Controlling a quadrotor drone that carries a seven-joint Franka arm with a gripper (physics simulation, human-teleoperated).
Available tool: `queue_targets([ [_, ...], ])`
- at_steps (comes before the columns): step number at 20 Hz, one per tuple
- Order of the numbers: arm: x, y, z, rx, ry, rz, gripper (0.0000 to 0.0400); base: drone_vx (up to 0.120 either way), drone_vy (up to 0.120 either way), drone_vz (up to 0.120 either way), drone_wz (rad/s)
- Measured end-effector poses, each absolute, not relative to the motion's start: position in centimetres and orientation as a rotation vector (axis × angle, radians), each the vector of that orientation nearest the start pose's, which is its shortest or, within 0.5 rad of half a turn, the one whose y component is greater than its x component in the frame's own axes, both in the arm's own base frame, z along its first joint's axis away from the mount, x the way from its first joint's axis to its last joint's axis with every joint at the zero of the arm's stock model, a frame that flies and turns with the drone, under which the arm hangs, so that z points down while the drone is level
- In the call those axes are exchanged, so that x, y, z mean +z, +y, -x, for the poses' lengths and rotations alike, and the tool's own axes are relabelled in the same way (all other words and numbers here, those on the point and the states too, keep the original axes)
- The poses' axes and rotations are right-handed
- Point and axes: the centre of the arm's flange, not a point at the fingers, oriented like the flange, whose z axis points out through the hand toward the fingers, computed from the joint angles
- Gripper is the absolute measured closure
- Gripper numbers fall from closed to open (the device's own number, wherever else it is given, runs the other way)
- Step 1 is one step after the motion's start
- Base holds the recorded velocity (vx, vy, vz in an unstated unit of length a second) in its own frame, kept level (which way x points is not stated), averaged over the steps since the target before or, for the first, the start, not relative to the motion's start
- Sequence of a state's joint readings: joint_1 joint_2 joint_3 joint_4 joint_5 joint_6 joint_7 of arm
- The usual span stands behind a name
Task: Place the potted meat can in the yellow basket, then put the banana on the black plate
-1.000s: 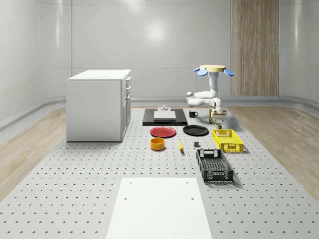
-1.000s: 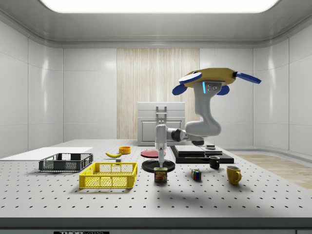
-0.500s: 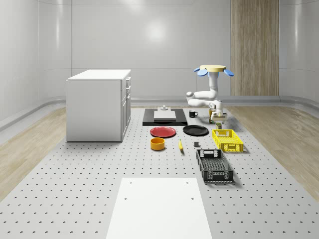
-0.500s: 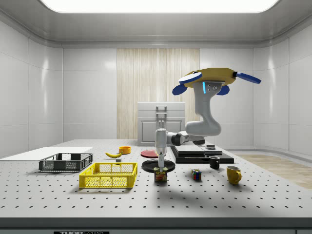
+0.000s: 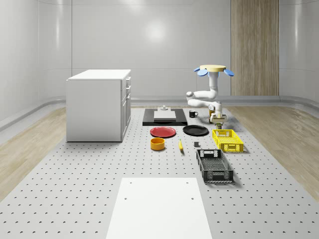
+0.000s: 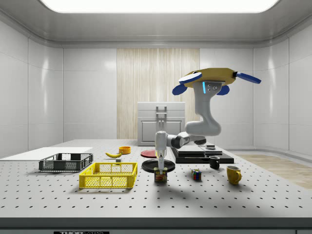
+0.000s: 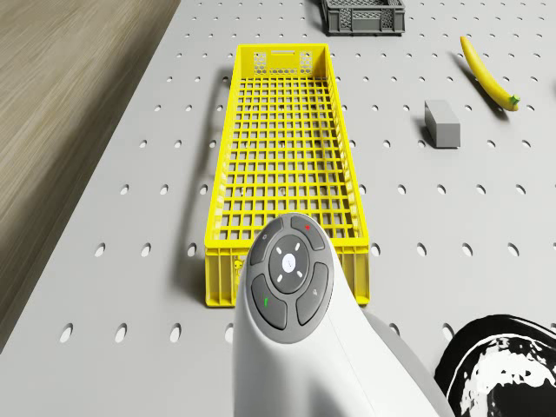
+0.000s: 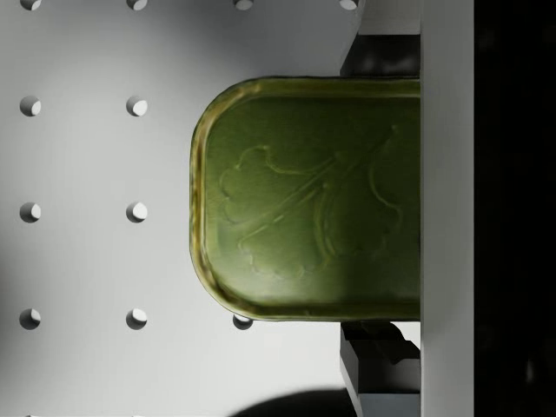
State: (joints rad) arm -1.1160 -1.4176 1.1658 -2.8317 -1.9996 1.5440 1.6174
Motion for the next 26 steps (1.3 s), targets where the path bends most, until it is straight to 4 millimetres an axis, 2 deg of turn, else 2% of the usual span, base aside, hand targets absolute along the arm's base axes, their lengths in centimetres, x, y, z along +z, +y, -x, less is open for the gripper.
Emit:
queue_targets([
  [7,54.3,1.2,-30.7,0.785,0.000,0.002,0.0111,0.000,0.000,0.000,0.000],
  [11,53.0,1.2,-30.7,0.785,0.002,0.004,0.0108,0.000,0.000,0.010,0.000],
  [15,51.4,1.2,-30.7,0.785,0.003,0.005,0.0108,0.000,0.000,0.120,0.000],
  [19,50.3,1.2,-30.7,0.785,0.003,0.005,0.0108,0.120,0.000,0.110,0.000],
  [26,49.7,1.2,-30.7,0.785,0.003,0.005,0.0109,0.120,0.000,0.023,0.000],
])
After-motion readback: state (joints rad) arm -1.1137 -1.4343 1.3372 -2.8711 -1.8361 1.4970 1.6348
